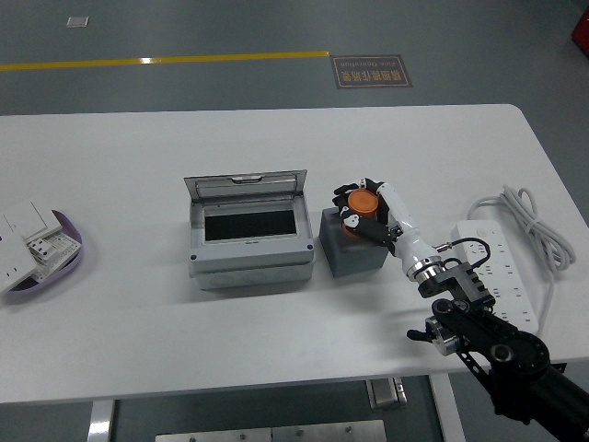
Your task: Pick up the cylinder from the cube,place it in the box,flap close box
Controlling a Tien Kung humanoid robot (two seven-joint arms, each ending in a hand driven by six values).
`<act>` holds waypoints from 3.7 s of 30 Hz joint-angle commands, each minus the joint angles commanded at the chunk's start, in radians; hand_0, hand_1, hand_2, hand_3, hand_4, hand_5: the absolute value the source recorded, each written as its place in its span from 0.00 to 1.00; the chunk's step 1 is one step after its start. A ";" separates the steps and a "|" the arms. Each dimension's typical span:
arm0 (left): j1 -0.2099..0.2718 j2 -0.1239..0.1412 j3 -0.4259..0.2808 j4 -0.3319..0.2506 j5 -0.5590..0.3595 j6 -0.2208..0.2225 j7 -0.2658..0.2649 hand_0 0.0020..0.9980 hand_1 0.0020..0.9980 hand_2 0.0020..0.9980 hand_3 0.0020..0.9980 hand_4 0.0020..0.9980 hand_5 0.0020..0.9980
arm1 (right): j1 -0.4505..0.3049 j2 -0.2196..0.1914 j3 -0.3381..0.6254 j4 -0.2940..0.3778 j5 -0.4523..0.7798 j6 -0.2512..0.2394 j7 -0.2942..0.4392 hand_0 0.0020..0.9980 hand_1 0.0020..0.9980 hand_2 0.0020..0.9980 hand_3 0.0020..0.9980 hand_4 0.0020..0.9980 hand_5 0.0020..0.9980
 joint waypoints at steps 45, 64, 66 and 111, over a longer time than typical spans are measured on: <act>0.001 0.005 -0.003 0.000 0.007 0.000 0.011 0.59 0.61 0.61 0.62 0.63 0.17 | 0.279 0.136 -0.271 0.171 -0.948 0.085 -0.548 0.06 0.22 0.30 0.24 0.00 0.00; -0.003 0.007 -0.005 0.000 0.013 -0.001 0.011 0.59 0.61 0.61 0.62 0.63 0.17 | 0.300 0.155 -0.288 0.076 -0.989 0.026 -0.545 0.59 0.52 0.51 0.46 0.22 0.00; -0.003 0.008 -0.006 0.000 0.015 -0.001 0.011 0.59 0.61 0.61 0.62 0.63 0.17 | 0.299 0.156 -0.290 0.075 -0.990 0.024 -0.544 0.71 0.62 0.59 0.59 0.50 0.00; -0.008 0.004 0.003 0.000 0.009 -0.001 0.011 0.59 0.61 0.60 0.62 0.63 0.16 | 0.310 0.042 -0.218 0.271 -0.542 -0.002 -0.444 0.81 0.67 0.65 0.71 0.93 0.41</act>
